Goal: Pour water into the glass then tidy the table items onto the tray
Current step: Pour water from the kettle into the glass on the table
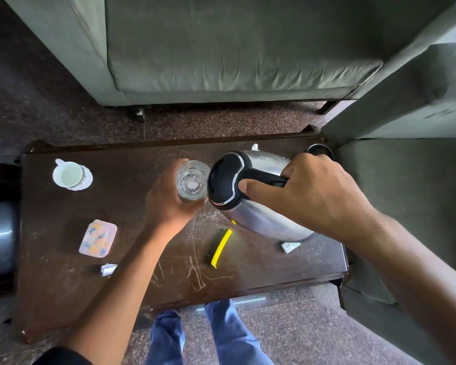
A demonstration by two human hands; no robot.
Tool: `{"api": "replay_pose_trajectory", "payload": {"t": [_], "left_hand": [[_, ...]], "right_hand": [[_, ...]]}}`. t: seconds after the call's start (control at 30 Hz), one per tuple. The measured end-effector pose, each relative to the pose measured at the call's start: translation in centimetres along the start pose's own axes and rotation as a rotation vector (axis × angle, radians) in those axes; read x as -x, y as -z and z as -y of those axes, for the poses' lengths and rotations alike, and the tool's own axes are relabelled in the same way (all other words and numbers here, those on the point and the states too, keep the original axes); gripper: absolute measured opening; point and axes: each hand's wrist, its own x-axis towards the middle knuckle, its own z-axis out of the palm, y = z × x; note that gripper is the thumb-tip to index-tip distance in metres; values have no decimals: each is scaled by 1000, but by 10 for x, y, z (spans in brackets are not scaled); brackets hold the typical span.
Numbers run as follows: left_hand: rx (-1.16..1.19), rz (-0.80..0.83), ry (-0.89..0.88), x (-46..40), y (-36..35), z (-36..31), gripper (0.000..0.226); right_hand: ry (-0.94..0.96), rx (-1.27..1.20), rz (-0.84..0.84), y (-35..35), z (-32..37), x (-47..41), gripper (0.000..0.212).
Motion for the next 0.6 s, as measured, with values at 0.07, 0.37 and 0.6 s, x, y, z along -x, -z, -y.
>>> {"api": "replay_pose_trajectory", "payload": {"t": [0.07,0.37,0.6], "left_hand": [[2,1,13,1,-1,1,90],[22,3,27,1,-4,6,92],[25,3,46,-1,-11,6,91]], "right_hand": [[-1,0,-3,0,1,-1,80],[-3,-1,-15,-3,2,-5,81],[6,0,-11,-4,1,-7,81]]}}
